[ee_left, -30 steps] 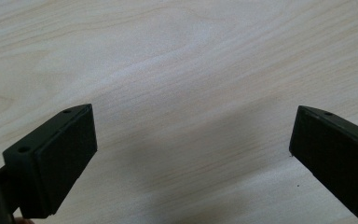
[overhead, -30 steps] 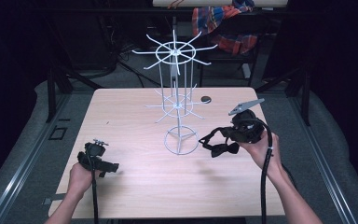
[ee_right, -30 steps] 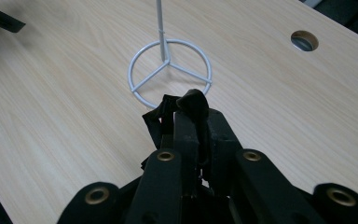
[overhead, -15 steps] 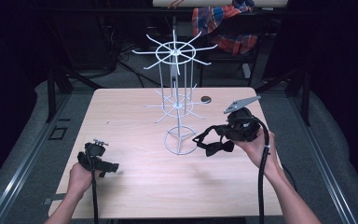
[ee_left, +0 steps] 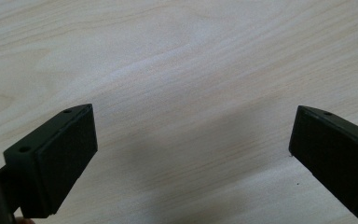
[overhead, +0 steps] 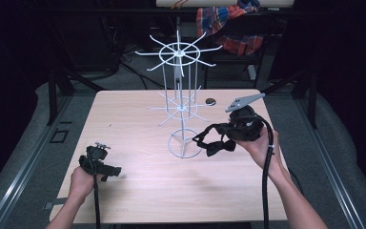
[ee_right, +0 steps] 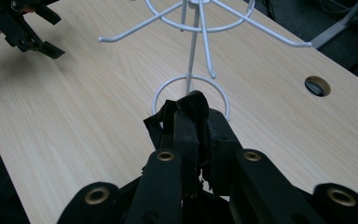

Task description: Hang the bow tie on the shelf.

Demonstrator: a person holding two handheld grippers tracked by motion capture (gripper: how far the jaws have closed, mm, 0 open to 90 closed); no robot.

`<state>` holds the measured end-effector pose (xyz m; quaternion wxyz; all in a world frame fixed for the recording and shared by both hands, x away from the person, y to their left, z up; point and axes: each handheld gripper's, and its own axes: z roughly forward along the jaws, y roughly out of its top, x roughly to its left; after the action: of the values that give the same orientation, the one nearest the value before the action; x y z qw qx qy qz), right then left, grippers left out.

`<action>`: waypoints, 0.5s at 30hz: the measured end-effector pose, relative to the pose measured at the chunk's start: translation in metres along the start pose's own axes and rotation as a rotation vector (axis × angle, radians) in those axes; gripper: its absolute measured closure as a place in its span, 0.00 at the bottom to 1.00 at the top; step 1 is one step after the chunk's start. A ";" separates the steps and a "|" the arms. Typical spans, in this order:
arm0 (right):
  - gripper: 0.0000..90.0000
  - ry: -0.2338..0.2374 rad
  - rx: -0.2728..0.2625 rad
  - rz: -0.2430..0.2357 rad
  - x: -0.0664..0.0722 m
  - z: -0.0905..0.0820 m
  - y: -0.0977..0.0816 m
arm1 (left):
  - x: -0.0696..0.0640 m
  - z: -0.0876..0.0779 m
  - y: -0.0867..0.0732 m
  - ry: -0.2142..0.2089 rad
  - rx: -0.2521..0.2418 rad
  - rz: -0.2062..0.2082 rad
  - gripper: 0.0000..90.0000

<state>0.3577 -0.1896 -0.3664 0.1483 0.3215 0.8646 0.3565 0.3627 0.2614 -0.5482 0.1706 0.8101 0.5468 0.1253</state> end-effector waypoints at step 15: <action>0.94 0.011 -0.034 -0.034 -0.004 0.001 0.014 | 0.000 0.000 0.000 0.000 -0.002 0.001 0.01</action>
<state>0.3674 -0.1839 -0.3572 0.1550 0.3021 0.8647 0.3702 0.3624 0.2617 -0.5481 0.1714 0.8101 0.5462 0.1262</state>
